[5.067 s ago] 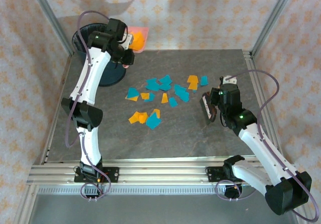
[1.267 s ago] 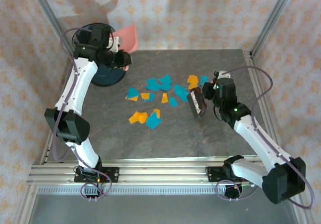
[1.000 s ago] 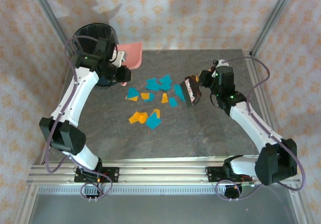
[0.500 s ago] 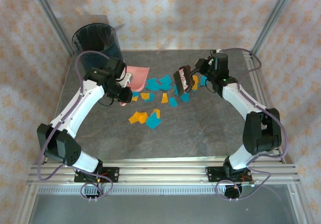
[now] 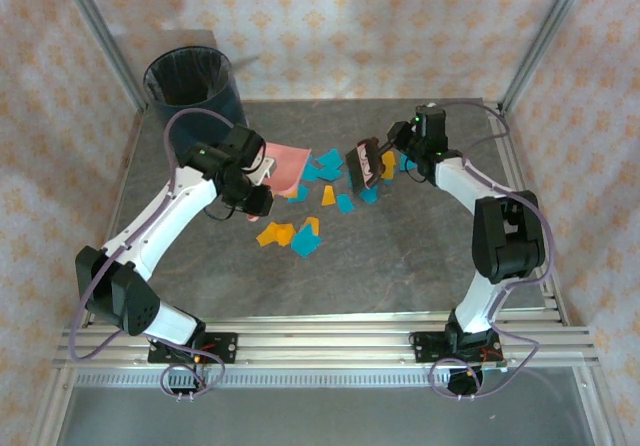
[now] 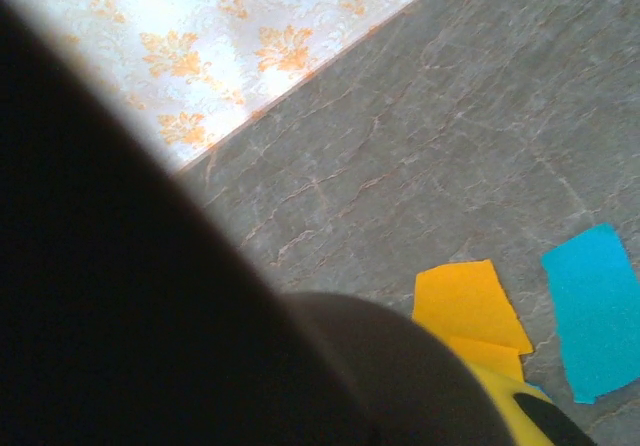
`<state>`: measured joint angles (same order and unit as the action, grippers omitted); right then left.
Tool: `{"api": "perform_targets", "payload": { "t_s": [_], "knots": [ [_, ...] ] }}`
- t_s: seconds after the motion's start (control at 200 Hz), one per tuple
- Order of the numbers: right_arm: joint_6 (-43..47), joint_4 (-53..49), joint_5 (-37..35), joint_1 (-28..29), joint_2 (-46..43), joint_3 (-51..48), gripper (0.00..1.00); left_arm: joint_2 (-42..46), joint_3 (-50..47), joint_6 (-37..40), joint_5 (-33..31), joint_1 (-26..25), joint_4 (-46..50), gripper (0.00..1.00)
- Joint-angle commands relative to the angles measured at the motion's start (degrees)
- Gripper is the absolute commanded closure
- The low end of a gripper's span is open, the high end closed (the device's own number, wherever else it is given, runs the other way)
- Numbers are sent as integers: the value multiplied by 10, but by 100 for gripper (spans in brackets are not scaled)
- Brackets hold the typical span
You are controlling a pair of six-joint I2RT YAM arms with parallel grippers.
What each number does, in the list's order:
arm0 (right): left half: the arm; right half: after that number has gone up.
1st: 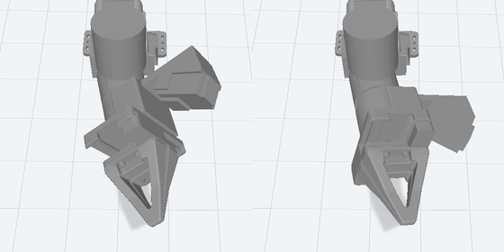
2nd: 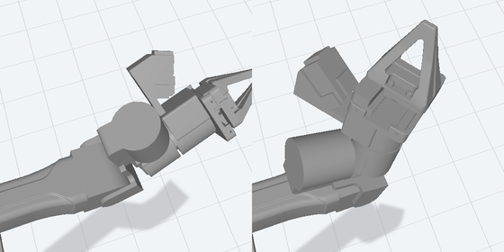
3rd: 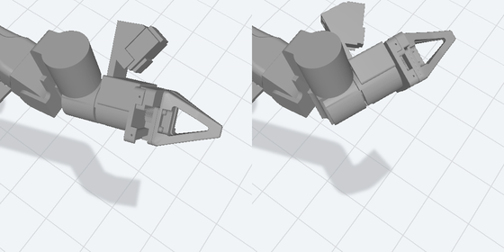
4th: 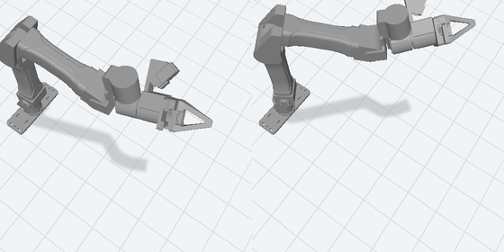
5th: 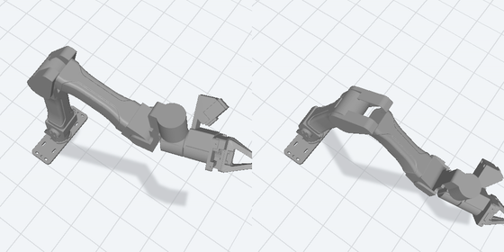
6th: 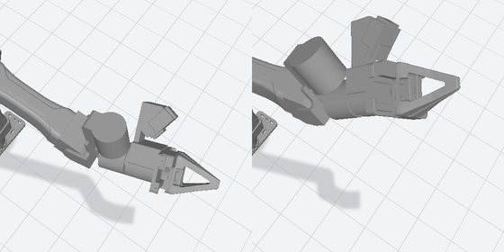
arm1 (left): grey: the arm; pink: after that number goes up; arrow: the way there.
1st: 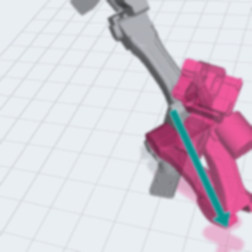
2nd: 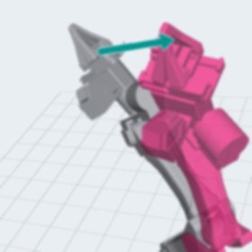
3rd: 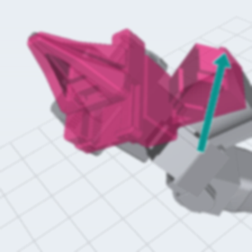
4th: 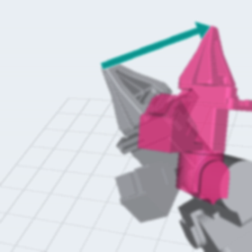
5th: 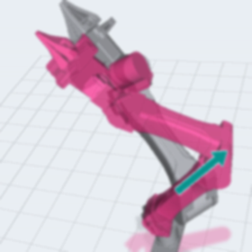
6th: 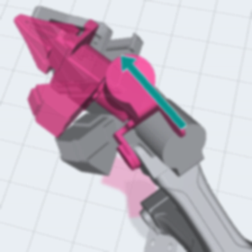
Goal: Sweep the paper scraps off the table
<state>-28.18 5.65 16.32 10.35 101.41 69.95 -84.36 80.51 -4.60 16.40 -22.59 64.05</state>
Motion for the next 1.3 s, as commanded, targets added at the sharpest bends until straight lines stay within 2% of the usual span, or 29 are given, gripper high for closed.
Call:
{"api": "perform_targets", "payload": {
  "t_s": [0.0,0.205,0.525,0.615,0.891,1.086,1.291],
  "knots": [
    [19,-2,-34,-7,-26,-15,100,3,9,0,-24,-13,12,100],
    [73,-59,-61,-12,-69,-46,100,-11,22,4,-33,-36,25,100],
    [114,-154,-141,-12,-168,-100,100,-19,20,9,-31,-58,26,100],
    [123,-161,-139,-12,-199,-116,100,-21,20,10,-30,-63,27,100],
    [83,-100,-61,-17,-261,-112,100,-17,20,8,-34,-71,28,100],
    [11,-31,-31,-32,-215,-72,100,-16,16,4,-35,-76,24,100],
    [-52,83,-59,-32,-156,-68,100,-17,13,1,-37,-78,19,100]
  ]
}}
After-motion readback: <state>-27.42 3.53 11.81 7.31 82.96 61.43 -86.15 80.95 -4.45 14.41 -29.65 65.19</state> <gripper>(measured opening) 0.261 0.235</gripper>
